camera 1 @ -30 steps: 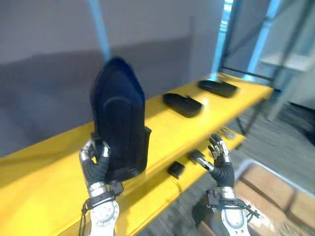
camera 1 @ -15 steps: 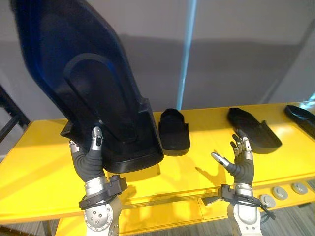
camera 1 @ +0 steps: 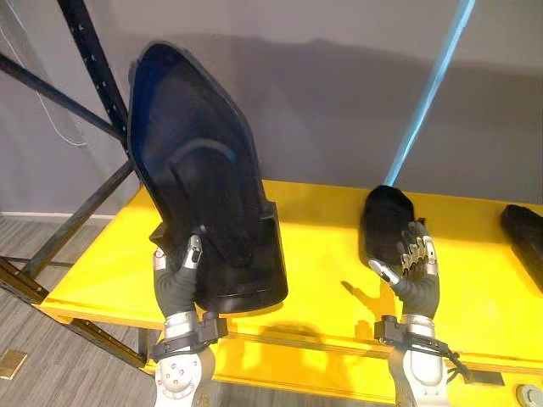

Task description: Walk over and take plastic housings, then place them on the shelf

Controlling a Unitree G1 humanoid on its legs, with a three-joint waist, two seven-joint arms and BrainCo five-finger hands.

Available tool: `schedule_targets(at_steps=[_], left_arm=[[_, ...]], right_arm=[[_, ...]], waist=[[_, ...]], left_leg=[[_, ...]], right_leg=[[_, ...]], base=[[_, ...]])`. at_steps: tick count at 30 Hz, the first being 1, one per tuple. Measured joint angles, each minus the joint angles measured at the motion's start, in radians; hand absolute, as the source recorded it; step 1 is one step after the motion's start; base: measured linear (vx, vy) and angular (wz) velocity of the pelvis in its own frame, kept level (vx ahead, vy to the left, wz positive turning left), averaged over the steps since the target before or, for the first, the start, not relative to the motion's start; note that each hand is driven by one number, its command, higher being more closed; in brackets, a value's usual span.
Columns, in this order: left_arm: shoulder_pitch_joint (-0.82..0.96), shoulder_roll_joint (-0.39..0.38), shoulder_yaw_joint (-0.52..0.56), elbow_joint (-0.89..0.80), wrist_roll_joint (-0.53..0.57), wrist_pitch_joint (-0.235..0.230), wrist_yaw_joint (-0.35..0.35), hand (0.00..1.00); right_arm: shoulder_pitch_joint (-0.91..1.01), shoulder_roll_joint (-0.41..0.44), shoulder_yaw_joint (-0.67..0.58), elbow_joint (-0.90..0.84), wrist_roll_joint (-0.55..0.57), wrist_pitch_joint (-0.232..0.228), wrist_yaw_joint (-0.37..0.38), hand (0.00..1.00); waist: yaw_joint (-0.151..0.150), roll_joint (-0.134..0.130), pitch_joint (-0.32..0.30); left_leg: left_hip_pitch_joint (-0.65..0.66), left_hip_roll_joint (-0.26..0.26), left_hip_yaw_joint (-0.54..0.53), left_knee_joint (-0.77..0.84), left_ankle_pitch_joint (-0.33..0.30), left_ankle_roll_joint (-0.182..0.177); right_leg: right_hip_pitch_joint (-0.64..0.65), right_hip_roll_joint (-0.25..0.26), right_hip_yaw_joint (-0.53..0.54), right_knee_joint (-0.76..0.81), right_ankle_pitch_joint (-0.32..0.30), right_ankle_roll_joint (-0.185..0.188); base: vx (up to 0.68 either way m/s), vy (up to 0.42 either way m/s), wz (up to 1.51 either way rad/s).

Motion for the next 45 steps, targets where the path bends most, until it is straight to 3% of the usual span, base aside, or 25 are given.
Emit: schedule_targets(at_steps=[1,2,3,4,5,6,8,9,10,11,13,17,19,23,28,35,40,45], left_arm=[[-0.004,0.01,0.007,0.003,0.0,0.006,-0.002,1.0],[-0.017,0.03,0.023,0.003,0.002,0.007,-0.012,1.0],[-0.029,0.032,0.027,0.003,0.004,0.006,-0.016,1.0],[-0.068,0.044,0.036,0.014,0.004,0.004,-0.018,1.0],[-0.087,0.051,0.034,0.028,0.004,0.004,-0.021,1.0],[-0.111,0.058,0.033,0.05,0.003,0.006,-0.031,1.0],[-0.117,0.054,0.031,0.054,0.006,0.006,-0.038,1.0],[-0.125,0.048,0.026,0.054,0.008,0.005,-0.04,1.0],[-0.127,0.038,0.021,0.054,0.01,0.005,-0.041,1.0],[-0.127,0.024,0.022,0.055,0.02,0.006,-0.045,1.0],[-0.116,0.006,0.027,0.067,0.023,0.02,-0.052,1.0],[-0.088,0.003,0.077,0.073,0.023,0.055,-0.083,1.0],[-0.092,0.007,0.113,0.133,0.023,0.067,-0.087,1.0],[-0.156,0.027,0.154,0.295,0.021,0.134,-0.106,1.0],[-0.319,0.138,0.213,0.474,-0.036,0.193,-0.104,1.0],[-0.577,0.316,0.218,0.633,-0.076,0.205,-0.119,1.0],[-0.816,0.443,0.139,0.864,-0.085,0.239,-0.121,1.0],[-0.95,0.505,0.091,0.991,-0.108,0.265,-0.124,1.0]], right_arm=[[-0.001,0.001,0.005,0.0,0.0,0.0,0.004,0.0],[-0.006,0.002,0.015,0.0,-0.004,0.001,0.01,0.0],[-0.008,0.002,0.016,0.0,-0.007,0.002,0.013,0.0],[-0.012,0.002,0.027,0.002,-0.022,0.005,0.017,0.0],[-0.007,0.002,0.032,0.002,-0.023,0.005,0.02,0.0],[0.001,0.001,0.037,0.001,-0.024,0.005,0.032,0.0],[0.004,0.0,0.036,-0.001,-0.029,0.004,0.043,0.0],[0.014,-0.007,0.033,-0.002,-0.04,0.004,0.047,0.0],[0.028,-0.011,0.033,-0.005,-0.044,0.004,0.051,0.0],[0.049,-0.012,0.032,-0.01,-0.043,0.004,0.054,0.0],[0.071,-0.022,0.02,-0.018,-0.045,0.005,0.061,0.0],[0.113,-0.032,-0.041,-0.16,-0.068,0.01,0.092,0.0],[0.128,-0.052,-0.1,-0.243,-0.068,0.006,0.104,0.0],[0.143,-0.057,-0.155,-0.247,-0.067,0.006,0.122,0.0],[0.149,-0.057,-0.139,-0.246,-0.058,0.006,0.131,0.0],[0.147,-0.062,-0.057,-0.245,-0.056,0.006,0.139,0.0],[0.145,-0.07,-0.005,-0.238,-0.034,0.006,0.148,0.0],[0.143,-0.084,0.051,-0.236,-0.019,0.006,0.149,0.0]], waist=[[0.0,0.0,0.0],[0.015,0.003,0.0],[0.024,0.008,0.001],[0.018,0.03,0.014],[0.009,0.032,0.015],[-0.005,0.032,0.016],[-0.017,0.036,0.016],[-0.021,0.039,0.016],[-0.025,0.04,0.014],[-0.03,0.034,0.01],[-0.036,0.058,0.011],[-0.036,0.063,0.008],[-0.055,0.065,0.001],[-0.072,0.067,-0.002],[-0.095,0.08,0.033],[-0.097,0.09,0.097],[-0.097,0.088,0.159],[-0.097,0.085,0.2]], left_leg=[[0.003,-0.019,0.012,-0.001,0.0,0.011],[0.01,-0.049,0.059,-0.006,0.0,0.053],[0.014,-0.052,0.078,-0.013,0.001,0.07],[0.021,-0.051,0.089,-0.041,0.012,0.105],[0.029,-0.053,0.085,-0.059,0.022,0.12],[0.059,-0.063,0.087,-0.108,0.045,0.139],[0.1,-0.08,0.095,-0.171,0.071,0.15],[0.12,-0.097,0.103,-0.211,0.089,0.153],[0.125,-0.111,0.104,-0.233,0.102,0.156],[0.123,-0.129,0.102,-0.257,0.12,0.155],[0.131,-0.129,0.106,-0.317,0.166,0.148],[0.204,-0.117,0.138,-0.472,0.241,0.126],[0.232,-0.108,0.148,-0.544,0.275,0.117],[0.209,-0.1,0.159,-0.546,0.282,0.114],[0.144,-0.091,0.178,-0.546,0.301,0.119],[0.085,-0.084,0.2,-0.546,0.324,0.126],[0.05,-0.081,0.217,-0.545,0.339,0.13],[0.041,-0.076,0.236,-0.545,0.341,0.128]], right_leg=[[-0.005,-0.021,0.005,0.003,0.031,-0.003],[-0.048,-0.06,0.024,0.02,0.105,-0.047],[-0.067,-0.066,0.022,0.022,0.133,-0.086],[-0.099,-0.03,0.065,0.078,0.085,-0.067],[-0.112,0.008,0.103,0.117,0.039,-0.054],[-0.123,0.084,0.149,0.178,-0.058,-0.048],[-0.12,0.155,0.166,0.204,-0.141,-0.064],[-0.108,0.186,0.159,0.169,-0.171,-0.089],[-0.082,0.195,0.161,0.112,-0.174,-0.101],[-0.043,0.197,0.175,0.017,-0.172,-0.097],[-0.035,0.214,0.182,-0.054,-0.134,-0.091],[-0.031,0.239,0.209,-0.102,-0.096,-0.087],[-0.034,0.252,0.216,-0.109,-0.094,-0.089],[-0.068,0.263,0.23,-0.109,-0.087,-0.096],[-0.145,0.271,0.252,-0.11,-0.059,-0.104],[-0.217,0.279,0.28,-0.112,-0.028,-0.102],[-0.271,0.283,0.301,-0.095,-0.02,-0.103],[-0.295,0.288,0.324,-0.082,-0.02,-0.103]], base=[[0.02,0.51,-0.1],[0.01,0.42,-0.3],[-0.03,0.442,-0.5],[-0.06,0.319,-0.27],[-0.08,0.305,-0.12],[-0.06,0.137,0.03],[-0.05,0.113,-0.05],[-0.03,0.064,-0.03],[-0.02,0.012,0.08],[-0.02,-0.026,0.12],[-0.04,-0.048,0.03],[0.01,-0.06,-0.23],[0.03,-0.041,-0.12],[0.0,-0.016,-0.1],[-0.06,0.008,-0.09],[-0.08,0.008,-0.12],[-0.05,-0.007,-0.1],[0.0,-0.006,-0.11]])
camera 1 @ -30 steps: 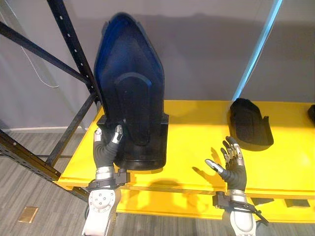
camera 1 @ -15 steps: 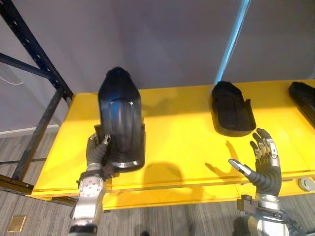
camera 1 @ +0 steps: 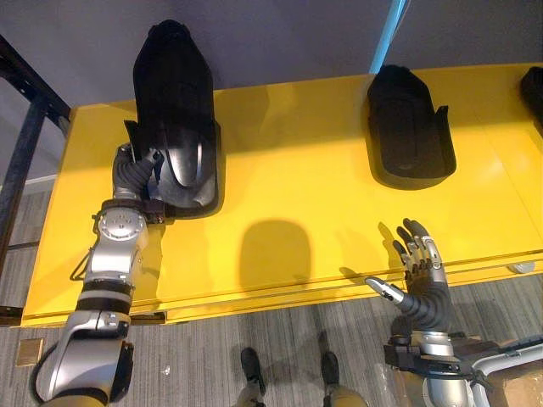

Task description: Walk over and take plastic housings, then place them on the shelf

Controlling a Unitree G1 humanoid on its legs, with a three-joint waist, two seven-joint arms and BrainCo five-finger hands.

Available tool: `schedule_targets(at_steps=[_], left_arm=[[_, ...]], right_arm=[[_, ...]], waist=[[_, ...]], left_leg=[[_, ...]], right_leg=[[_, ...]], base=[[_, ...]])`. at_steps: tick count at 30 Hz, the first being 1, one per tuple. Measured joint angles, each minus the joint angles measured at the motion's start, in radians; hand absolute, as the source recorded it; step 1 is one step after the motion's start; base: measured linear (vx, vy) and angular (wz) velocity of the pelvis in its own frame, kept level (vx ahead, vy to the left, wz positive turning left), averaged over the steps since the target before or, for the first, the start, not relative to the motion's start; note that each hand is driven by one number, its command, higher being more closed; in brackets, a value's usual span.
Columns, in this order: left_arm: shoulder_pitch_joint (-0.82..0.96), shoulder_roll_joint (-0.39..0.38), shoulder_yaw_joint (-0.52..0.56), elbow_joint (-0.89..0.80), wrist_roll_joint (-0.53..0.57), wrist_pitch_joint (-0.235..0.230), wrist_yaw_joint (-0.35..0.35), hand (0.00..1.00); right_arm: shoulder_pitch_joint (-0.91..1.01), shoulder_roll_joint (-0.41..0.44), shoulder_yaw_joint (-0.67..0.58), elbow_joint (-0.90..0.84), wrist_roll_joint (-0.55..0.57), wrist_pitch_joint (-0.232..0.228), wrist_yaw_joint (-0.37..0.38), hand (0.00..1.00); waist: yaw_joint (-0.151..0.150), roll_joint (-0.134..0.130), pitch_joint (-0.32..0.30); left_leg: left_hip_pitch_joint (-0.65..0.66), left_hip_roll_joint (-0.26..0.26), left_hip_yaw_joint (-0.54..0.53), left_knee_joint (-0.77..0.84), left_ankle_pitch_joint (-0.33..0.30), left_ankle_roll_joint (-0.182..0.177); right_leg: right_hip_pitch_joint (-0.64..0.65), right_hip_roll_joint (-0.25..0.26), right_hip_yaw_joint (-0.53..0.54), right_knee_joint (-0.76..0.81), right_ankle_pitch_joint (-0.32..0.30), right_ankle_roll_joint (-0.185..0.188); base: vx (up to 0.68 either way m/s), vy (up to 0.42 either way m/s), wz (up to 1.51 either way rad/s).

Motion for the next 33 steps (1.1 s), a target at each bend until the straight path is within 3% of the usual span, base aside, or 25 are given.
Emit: schedule_targets(at_steps=[3,4,18,25,33], left_arm=[[-0.034,0.007,-0.001,0.02,-0.009,0.006,0.001,1.0],[-0.037,0.007,-0.001,0.021,-0.012,0.008,0.001,0.0],[-0.061,0.005,-0.012,0.041,-0.098,0.028,0.024,0.0],[0.178,-0.095,-0.007,-0.323,-0.166,0.036,0.048,0.0],[0.219,-0.143,0.052,-0.44,-0.159,0.034,0.09,0.0]], right_arm=[[0.001,0.0,0.014,0.0,0.001,0.0,0.0,0.0],[0.001,0.0,0.021,0.0,0.005,0.0,0.0,0.0],[0.004,0.001,0.049,0.0,0.021,0.001,0.0,0.0],[0.004,0.004,0.056,0.0,0.018,0.014,0.0,0.0],[0.009,0.004,0.012,0.019,0.012,0.035,0.002,0.0]], waist=[[-0.004,-0.002,0.015],[-0.004,-0.003,0.019],[-0.001,-0.02,0.035],[0.002,-0.02,0.034],[0.006,-0.018,0.005]], left_leg=[[0.001,0.005,0.004,0.0,0.0,-0.001],[0.001,0.009,0.005,0.0,0.001,-0.001],[0.013,0.016,0.016,0.0,0.006,-0.005],[0.046,0.015,0.007,0.0,0.006,-0.005],[0.074,0.013,-0.004,-0.001,0.007,-0.005]], right_leg=[[-0.001,0.005,0.003,0.0,0.0,0.0],[-0.003,0.009,0.004,0.0,0.0,0.0],[-0.01,0.016,0.022,0.02,0.0,-0.001],[0.032,0.015,0.011,0.008,0.0,-0.001],[0.071,0.013,-0.001,0.006,0.0,-0.001]], base=[[0.0,-0.017,-0.07],[0.0,-0.018,-0.05],[-0.01,0.004,-0.03],[0.01,0.006,0.03],[-0.02,0.007,0.04]])
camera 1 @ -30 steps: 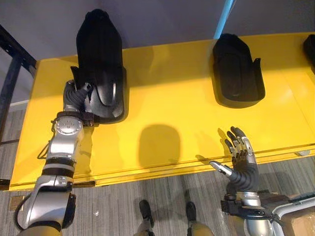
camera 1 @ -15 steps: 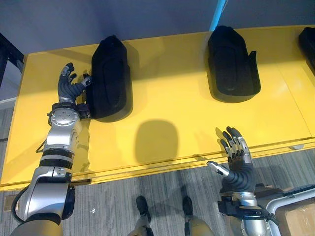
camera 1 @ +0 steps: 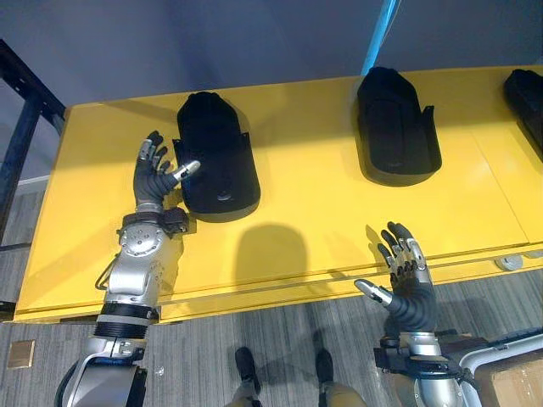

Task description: Walk over and take plastic housings, then place them on the shelf

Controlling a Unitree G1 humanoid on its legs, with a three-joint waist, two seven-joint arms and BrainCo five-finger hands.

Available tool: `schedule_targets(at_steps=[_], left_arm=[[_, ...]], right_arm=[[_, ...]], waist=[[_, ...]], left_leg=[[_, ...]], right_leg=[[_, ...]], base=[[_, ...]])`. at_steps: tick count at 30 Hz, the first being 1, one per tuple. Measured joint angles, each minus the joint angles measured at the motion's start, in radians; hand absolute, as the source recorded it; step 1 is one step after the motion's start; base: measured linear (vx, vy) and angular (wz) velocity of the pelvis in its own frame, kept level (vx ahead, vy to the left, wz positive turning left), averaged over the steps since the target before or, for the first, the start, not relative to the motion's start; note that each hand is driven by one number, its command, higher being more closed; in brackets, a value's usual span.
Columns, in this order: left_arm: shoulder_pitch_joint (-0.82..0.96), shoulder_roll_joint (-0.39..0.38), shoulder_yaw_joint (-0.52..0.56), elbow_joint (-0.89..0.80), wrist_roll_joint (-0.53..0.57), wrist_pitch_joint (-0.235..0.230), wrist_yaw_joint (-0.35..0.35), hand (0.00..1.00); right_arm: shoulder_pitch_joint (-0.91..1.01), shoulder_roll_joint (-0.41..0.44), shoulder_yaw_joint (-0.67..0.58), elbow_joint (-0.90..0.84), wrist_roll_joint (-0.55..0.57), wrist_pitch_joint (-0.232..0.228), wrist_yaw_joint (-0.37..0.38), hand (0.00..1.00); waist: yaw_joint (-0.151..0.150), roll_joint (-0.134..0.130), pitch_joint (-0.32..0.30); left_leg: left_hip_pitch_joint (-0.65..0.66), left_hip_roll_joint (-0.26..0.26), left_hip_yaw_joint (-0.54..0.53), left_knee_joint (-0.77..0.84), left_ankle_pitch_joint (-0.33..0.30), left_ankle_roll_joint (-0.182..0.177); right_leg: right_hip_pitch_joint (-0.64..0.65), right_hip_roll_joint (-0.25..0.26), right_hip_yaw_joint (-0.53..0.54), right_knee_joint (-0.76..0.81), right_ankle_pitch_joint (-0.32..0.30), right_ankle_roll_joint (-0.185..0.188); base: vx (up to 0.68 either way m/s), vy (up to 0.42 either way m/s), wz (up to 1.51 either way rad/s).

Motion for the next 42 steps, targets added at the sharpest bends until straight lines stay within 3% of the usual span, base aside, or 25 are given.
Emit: schedule_targets(at_steps=[4,8,11,12,15,18,23,26,33,42], left_arm=[[-0.035,-0.001,0.002,-0.014,0.096,0.0,0.027,0.0],[-0.118,-0.031,0.047,-0.028,0.284,0.005,0.127,0.0],[-0.069,-0.091,0.074,-0.175,0.408,0.002,0.183,0.0],[-0.007,-0.122,0.075,-0.259,0.427,-0.013,0.185,1.0],[0.222,-0.251,0.051,-0.438,0.429,-0.075,0.148,1.0],[0.446,-0.357,-0.059,-0.499,0.39,-0.107,0.086,1.0],[0.647,-0.419,-0.241,-0.516,0.241,-0.119,-0.052,1.0],[0.678,-0.422,-0.261,-0.515,0.199,-0.119,-0.093,1.0],[0.638,-0.421,-0.242,-0.389,0.191,-0.115,-0.11,1.0],[0.38,-0.404,-0.099,-0.167,0.194,-0.105,-0.023,1.0]], right_arm=[[-0.002,0.0,-0.012,0.028,-0.015,0.002,0.007,0.0],[-0.002,-0.002,-0.014,0.034,-0.015,0.002,0.007,0.0],[-0.003,-0.004,-0.025,0.035,-0.015,0.001,0.006,0.0],[-0.003,-0.004,-0.039,0.035,-0.015,0.001,0.006,0.0],[-0.005,-0.002,-0.064,0.035,-0.013,0.001,0.007,0.0],[-0.012,0.001,-0.071,0.035,-0.013,0.001,0.01,0.0],[-0.047,0.003,-0.059,0.035,-0.012,0.001,0.02,0.0],[-0.042,0.003,-0.047,0.035,-0.011,0.001,0.02,0.0],[-0.033,0.001,-0.048,0.038,-0.004,0.001,0.027,0.0],[-0.048,0.001,-0.047,0.067,0.033,0.001,0.027,0.0]], waist=[[-0.001,0.007,-0.046],[-0.007,0.019,-0.083],[-0.005,0.03,-0.123],[-0.005,0.036,-0.141],[-0.002,0.046,-0.176],[0.021,0.049,-0.201],[0.03,0.048,-0.213],[0.029,0.048,-0.218],[0.024,0.044,-0.217],[0.014,0.024,-0.148]], left_leg=[[0.017,0.0,-0.016,0.0,0.001,-0.001],[0.03,0.0,-0.033,-0.001,0.005,-0.002],[0.037,-0.001,-0.042,-0.004,0.005,-0.002],[0.038,-0.001,-0.045,-0.005,0.005,-0.002],[0.053,-0.001,-0.055,-0.005,0.005,-0.003],[0.053,0.001,-0.061,-0.005,0.005,-0.004],[0.046,0.002,-0.072,-0.005,0.001,-0.009],[0.034,0.005,-0.07,-0.005,0.001,-0.009],[-0.014,0.011,-0.039,-0.005,0.011,-0.007],[-0.059,0.023,0.005,-0.004,0.012,-0.012]], right_leg=[[0.026,0.0,-0.011,-0.006,0.0,0.0],[0.047,0.0,-0.028,-0.006,-0.001,-0.001],[0.059,0.0,-0.035,-0.006,-0.003,-0.001],[0.063,-0.001,-0.039,-0.008,-0.004,0.0],[0.091,-0.001,-0.052,-0.022,-0.004,0.001],[0.094,0.002,-0.057,-0.022,-0.005,0.002],[0.103,0.001,-0.074,-0.04,-0.007,0.006],[0.089,0.002,-0.071,-0.042,-0.005,0.008],[0.035,0.008,-0.041,-0.058,0.029,0.0],[-0.035,0.023,0.004,-0.06,0.042,-0.006]], base=[[0.0,0.004,0.07],[-0.04,-0.001,0.11],[-0.03,0.001,0.08],[-0.02,0.001,0.08],[-0.02,-0.003,0.1],[-0.03,-0.006,0.06],[-0.05,0.0,0.09],[-0.04,0.0,-0.02],[0.0,0.002,-0.14],[-0.02,0.0,-0.13]])
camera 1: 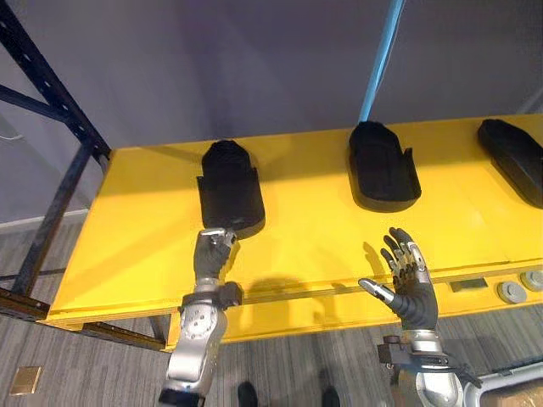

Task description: Walk over and take plastic housings, then place them on the shelf

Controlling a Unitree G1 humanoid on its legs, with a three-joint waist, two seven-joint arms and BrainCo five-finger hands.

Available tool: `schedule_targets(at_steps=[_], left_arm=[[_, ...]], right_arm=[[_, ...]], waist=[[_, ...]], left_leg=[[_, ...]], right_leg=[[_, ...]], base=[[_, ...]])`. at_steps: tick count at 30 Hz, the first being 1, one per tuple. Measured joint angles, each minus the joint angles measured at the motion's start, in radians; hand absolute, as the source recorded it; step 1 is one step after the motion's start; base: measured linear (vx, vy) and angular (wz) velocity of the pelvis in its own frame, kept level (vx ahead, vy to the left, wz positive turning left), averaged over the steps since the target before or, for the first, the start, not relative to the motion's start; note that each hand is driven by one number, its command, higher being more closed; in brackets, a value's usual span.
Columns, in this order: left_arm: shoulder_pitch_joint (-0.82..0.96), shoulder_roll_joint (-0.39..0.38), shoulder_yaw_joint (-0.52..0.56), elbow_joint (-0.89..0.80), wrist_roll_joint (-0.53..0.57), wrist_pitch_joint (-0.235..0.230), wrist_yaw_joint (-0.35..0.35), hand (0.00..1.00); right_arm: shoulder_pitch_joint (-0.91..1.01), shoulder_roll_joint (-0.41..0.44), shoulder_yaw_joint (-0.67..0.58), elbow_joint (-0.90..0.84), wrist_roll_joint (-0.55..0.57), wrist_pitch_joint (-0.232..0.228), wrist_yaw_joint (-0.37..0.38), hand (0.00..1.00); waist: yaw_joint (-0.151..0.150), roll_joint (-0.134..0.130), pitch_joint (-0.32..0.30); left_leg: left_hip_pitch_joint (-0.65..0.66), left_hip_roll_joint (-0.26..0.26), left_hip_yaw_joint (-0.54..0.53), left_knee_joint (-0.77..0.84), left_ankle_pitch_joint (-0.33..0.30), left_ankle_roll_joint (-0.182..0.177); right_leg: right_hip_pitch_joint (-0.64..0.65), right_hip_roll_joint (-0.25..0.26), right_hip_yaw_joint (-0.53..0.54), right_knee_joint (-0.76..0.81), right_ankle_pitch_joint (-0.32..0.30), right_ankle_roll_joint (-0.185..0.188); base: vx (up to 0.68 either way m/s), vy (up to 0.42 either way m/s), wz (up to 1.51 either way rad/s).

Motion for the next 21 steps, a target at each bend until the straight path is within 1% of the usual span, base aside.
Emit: schedule_targets(at_steps=[4,15,16,20,21], left_arm=[[-0.064,0.015,0.019,0.049,0.0,0.012,0.024,1.0],[-0.087,0.019,0.018,0.078,0.0,0.024,0.029,1.0],[-0.088,0.021,0.018,0.078,0.0,0.025,0.029,0.0],[-0.082,0.02,0.018,0.068,0.0,0.029,0.042,0.0],[-0.055,0.007,0.017,0.023,0.0,0.03,0.049,0.0]], right_arm=[[-0.001,0.001,0.035,0.0,0.019,0.0,-0.001,0.0],[0.006,0.002,0.035,0.0,0.041,0.0,0.0,0.0],[0.009,0.002,0.035,0.0,0.041,0.0,0.001,0.0],[0.007,0.003,0.035,0.002,0.041,0.0,0.001,0.0],[0.003,0.003,0.035,0.003,0.041,0.0,0.001,0.0]], waist=[[-0.021,-0.012,0.022],[-0.021,-0.014,0.032],[-0.021,-0.014,0.033],[-0.02,-0.014,0.033],[-0.021,-0.014,0.034]], left_leg=[[-0.002,0.0,0.004,0.0,-0.001,-0.001],[-0.004,0.004,0.007,0.0,-0.002,-0.002],[-0.004,0.004,0.007,0.0,-0.002,-0.002],[0.0,0.004,0.005,0.0,-0.002,-0.002],[0.005,0.004,0.005,0.0,-0.002,-0.002]], right_leg=[[-0.005,0.001,0.002,-0.001,0.0,0.0],[-0.007,0.004,0.003,-0.001,0.0,0.0],[-0.008,0.004,0.003,-0.001,0.0,0.0],[-0.003,0.005,0.002,-0.001,0.0,0.0],[0.002,0.005,0.003,-0.002,0.0,-0.001]], base=[[0.01,0.001,-0.04],[-0.01,0.003,0.0],[0.0,0.0,0.0],[0.0,0.0,0.0],[0.0,0.0,0.0]])
